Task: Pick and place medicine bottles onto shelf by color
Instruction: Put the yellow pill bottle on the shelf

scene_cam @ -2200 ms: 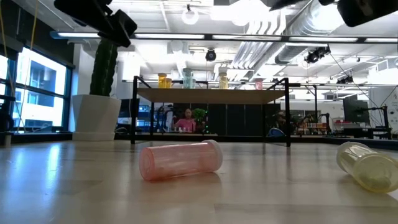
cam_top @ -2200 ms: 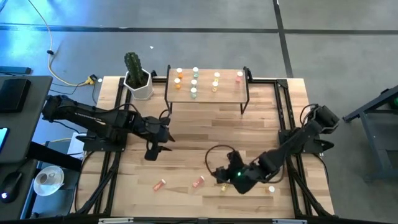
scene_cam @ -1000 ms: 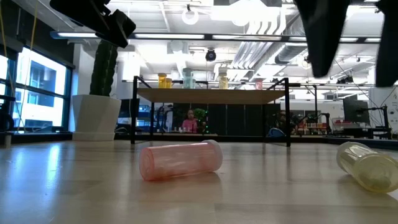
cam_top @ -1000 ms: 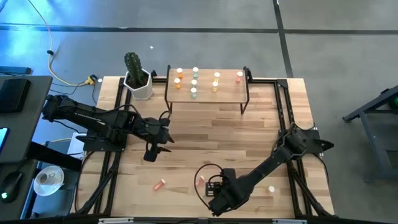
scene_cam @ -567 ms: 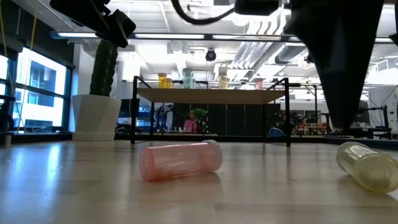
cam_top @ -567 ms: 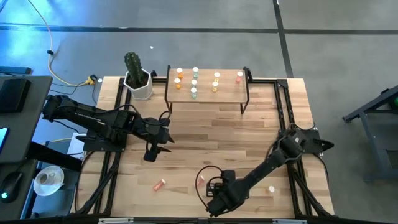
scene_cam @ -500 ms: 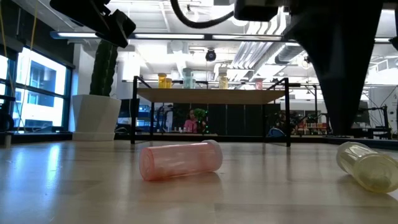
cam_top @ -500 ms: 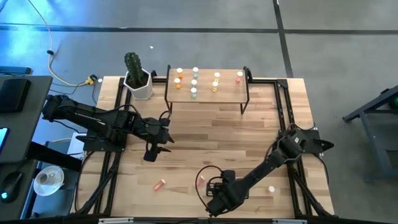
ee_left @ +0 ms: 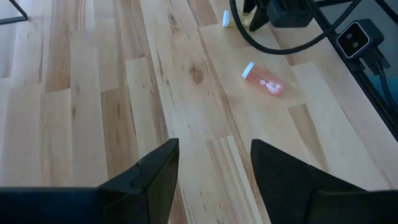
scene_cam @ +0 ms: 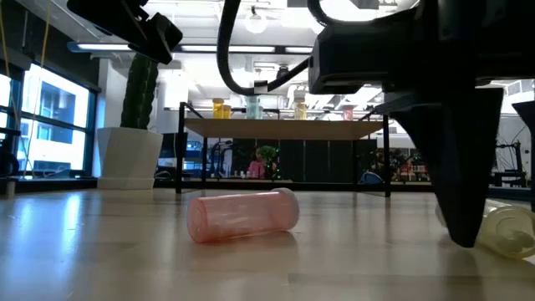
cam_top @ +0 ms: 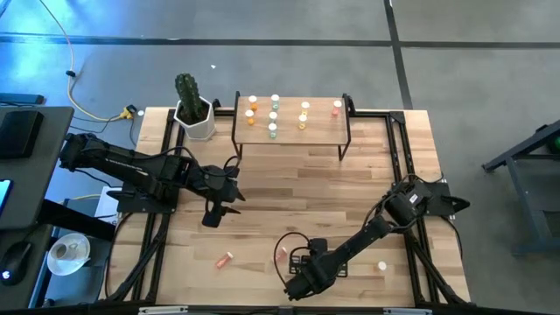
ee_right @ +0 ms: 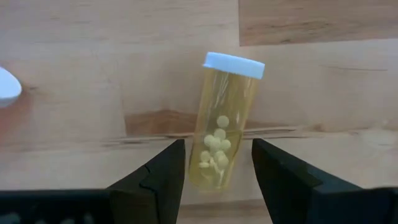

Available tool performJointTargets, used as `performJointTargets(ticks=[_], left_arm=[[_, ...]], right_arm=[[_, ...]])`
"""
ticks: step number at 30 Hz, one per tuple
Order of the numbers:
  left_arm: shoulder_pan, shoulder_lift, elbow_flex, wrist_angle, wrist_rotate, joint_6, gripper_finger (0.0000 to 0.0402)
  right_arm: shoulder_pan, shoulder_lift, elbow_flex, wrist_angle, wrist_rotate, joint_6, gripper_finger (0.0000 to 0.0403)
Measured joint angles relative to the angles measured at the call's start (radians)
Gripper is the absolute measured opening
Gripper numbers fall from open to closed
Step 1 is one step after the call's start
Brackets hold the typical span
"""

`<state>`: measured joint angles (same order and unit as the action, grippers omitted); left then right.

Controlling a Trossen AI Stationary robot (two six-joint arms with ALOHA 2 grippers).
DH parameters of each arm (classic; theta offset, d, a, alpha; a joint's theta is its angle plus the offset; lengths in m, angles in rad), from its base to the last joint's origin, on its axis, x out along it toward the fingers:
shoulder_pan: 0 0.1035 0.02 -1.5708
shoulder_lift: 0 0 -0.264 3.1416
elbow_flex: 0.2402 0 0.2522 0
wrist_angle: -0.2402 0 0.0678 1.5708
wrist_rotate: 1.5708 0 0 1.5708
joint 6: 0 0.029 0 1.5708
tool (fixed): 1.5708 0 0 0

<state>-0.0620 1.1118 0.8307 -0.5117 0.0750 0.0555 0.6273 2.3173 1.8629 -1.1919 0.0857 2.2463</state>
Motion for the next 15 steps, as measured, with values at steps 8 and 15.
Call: performJointTargets(ticks=[8,15], left_arm=[[0.0,0.0,0.0,0.0,0.0,0.0,0.0188],[0.0,0.0,0.0,0.0,0.0,0.0,0.0188]], right_arm=[[0.001,0.0,0.0,-0.016,0.0,-0.017,0.0104],[0.001,0.0,0.004,-0.022,0.047,-0.077,0.0069]])
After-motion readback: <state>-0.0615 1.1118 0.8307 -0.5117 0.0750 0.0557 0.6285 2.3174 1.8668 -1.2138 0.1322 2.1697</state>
